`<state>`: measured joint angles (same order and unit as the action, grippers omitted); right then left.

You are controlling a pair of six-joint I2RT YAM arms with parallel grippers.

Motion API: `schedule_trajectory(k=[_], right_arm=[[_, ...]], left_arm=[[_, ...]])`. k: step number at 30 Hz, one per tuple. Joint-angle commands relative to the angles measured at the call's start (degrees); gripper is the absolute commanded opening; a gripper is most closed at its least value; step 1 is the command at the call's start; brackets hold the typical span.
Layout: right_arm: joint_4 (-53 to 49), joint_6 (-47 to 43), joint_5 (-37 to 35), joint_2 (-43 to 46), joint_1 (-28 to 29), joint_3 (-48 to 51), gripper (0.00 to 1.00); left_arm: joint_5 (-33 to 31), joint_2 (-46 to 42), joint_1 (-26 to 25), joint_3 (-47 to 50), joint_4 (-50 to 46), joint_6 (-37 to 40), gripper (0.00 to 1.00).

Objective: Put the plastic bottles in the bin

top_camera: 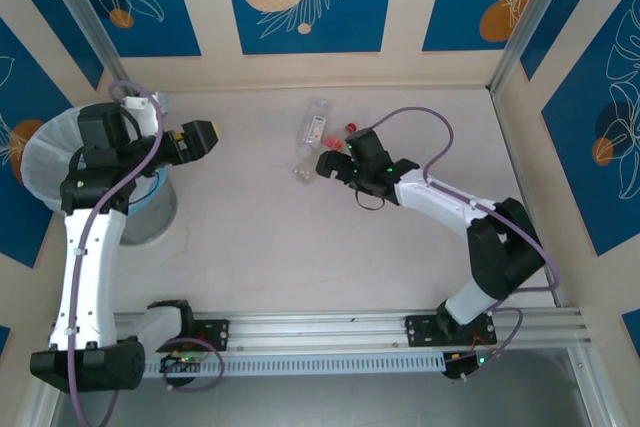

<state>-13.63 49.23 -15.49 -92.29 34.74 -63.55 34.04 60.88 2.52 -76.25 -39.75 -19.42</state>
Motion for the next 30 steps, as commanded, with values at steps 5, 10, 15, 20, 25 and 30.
schedule_trajectory(k=[5, 10, 15, 20, 25, 30], right_arm=[[-5.9, 3.8, -6.6, -11.1, 3.9, -11.9, 1.0], [-7.0, 4.5, -6.9, -18.1, 5.2, -18.4, 1.0], [-7.4, 6.8, -10.7, -24.0, 6.2, -23.6, 0.99], [-12.3, 10.6, -14.8, -30.2, 7.0, -30.4, 1.0], [-16.8, 12.0, -22.7, -33.6, 9.5, -34.1, 0.98], [-17.9, 14.8, -23.7, -35.1, 10.0, -34.5, 0.97]], left_arm=[[-0.1, -3.6, -0.5, 6.0, 6.4, -0.1, 0.99], [1.0, -3.2, -0.6, 8.3, 7.6, -0.5, 0.99], [0.8, -3.1, -0.6, 10.2, 8.1, -0.1, 0.99], [0.0, -2.5, -0.6, 10.3, 7.5, 0.8, 0.99], [-0.1, -2.4, -0.6, 10.1, 7.1, 1.1, 0.99], [-0.4, -2.2, -0.7, 10.7, 7.1, 1.4, 0.99]])
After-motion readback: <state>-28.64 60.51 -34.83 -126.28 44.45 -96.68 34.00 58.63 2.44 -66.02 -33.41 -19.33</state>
